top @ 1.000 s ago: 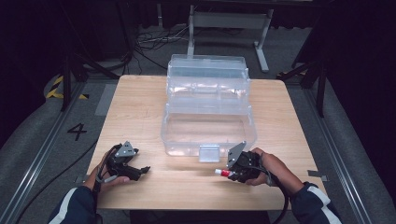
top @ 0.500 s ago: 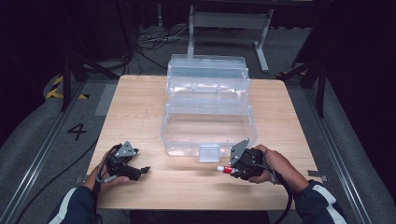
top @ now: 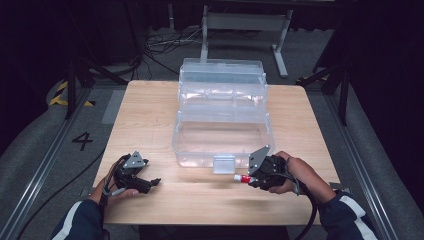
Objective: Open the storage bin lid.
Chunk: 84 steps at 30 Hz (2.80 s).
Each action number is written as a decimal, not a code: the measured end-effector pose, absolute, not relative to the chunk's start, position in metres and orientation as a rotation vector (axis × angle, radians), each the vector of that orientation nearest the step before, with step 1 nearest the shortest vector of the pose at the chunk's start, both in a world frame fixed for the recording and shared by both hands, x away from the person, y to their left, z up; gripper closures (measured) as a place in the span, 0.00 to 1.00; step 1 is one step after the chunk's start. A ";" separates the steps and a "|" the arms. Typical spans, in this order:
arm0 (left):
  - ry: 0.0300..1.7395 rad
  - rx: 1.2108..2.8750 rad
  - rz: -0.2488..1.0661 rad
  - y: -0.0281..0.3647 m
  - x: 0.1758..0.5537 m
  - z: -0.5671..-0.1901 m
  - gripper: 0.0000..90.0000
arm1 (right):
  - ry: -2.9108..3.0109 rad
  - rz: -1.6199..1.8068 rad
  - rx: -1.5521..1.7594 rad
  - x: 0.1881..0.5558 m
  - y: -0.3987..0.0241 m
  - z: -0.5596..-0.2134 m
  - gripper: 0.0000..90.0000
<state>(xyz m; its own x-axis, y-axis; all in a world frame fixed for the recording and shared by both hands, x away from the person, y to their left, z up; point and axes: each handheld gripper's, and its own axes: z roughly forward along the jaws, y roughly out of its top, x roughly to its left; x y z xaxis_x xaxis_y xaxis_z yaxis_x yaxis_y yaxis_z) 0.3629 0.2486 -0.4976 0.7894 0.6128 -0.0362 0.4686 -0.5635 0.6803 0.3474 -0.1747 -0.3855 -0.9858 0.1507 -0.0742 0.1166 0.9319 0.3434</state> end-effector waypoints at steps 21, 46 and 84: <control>0.796 2.274 0.266 0.249 0.363 -0.498 0.15 | 2.942 0.519 0.193 0.353 -0.181 -0.351 0.79; 0.796 2.274 0.266 0.249 0.363 -0.498 0.15 | 2.888 0.475 0.184 0.373 -0.174 -0.320 0.79; 0.798 2.273 0.265 0.249 0.363 -0.498 0.15 | 2.902 0.351 0.219 0.431 -0.153 -0.325 0.79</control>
<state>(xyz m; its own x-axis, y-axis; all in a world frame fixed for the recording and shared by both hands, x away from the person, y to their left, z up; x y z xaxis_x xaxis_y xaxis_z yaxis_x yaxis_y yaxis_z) 0.3628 0.2485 -0.4976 0.7888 0.6135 -0.0374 0.4697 -0.5626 0.6803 0.4306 -0.1527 -0.3252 -0.9669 0.1711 -0.1891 0.1211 0.9606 0.2501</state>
